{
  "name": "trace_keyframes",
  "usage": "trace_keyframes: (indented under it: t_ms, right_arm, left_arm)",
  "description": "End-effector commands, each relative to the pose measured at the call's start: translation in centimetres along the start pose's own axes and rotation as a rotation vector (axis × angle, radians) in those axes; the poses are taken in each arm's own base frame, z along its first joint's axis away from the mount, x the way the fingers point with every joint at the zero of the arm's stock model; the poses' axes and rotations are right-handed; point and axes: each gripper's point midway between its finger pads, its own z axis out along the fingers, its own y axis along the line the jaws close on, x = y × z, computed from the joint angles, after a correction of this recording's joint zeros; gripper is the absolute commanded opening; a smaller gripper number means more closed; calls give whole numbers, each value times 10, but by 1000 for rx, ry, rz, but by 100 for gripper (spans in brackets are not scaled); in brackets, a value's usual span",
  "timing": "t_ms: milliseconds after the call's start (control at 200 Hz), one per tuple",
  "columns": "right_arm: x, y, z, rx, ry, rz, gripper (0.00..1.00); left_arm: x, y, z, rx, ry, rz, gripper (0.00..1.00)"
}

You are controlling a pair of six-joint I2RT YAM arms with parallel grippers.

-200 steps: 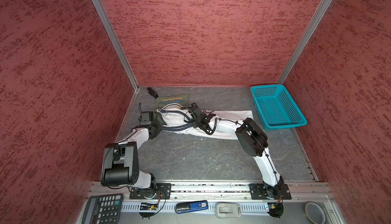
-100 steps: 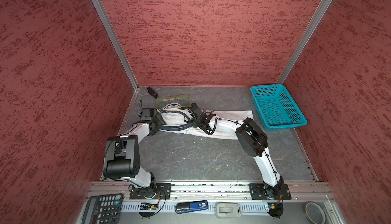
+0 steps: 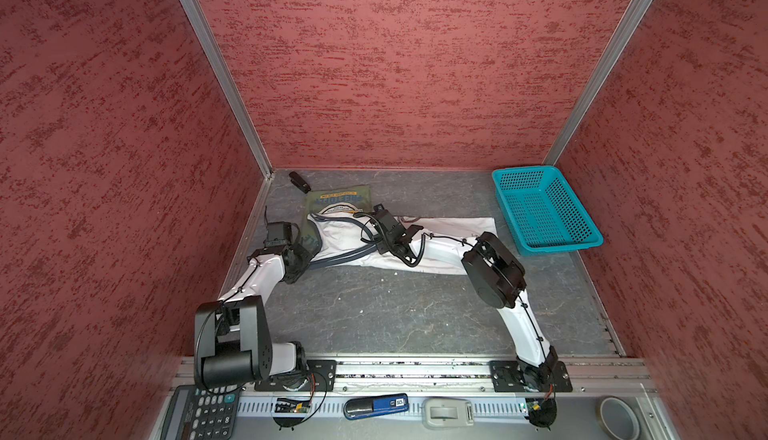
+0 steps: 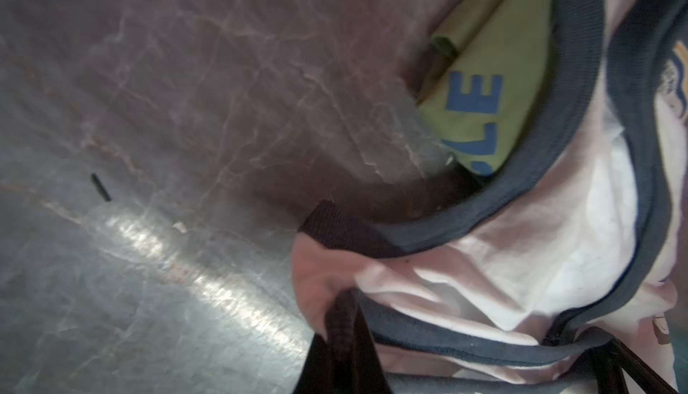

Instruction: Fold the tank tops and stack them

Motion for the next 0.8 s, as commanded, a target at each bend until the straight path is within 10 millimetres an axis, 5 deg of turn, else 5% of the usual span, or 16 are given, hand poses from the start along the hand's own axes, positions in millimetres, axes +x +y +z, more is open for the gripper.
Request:
trace_keyframes:
  t_ms: [0, 190, 481, 626, 796]
  right_arm:
    - [-11, 9, -4, -31, -22, -4, 16]
    - [-12, 25, -11, -89, -12, -19, 36]
    - [-32, 15, -58, -137, -35, 14, 82]
    - [-42, 1, -64, -178, -49, 30, 89]
    - [-47, -15, -46, -155, -46, -36, 92]
  left_arm:
    - [4, 11, 2, -10, 46, -8, 1]
    - [-4, 11, 11, -35, 63, 9, 5]
    - [-24, -1, -6, -18, -17, 37, 36]
    - [-24, -4, -17, 14, -51, 29, 53]
    - [-12, 2, -23, 19, -71, 24, 71]
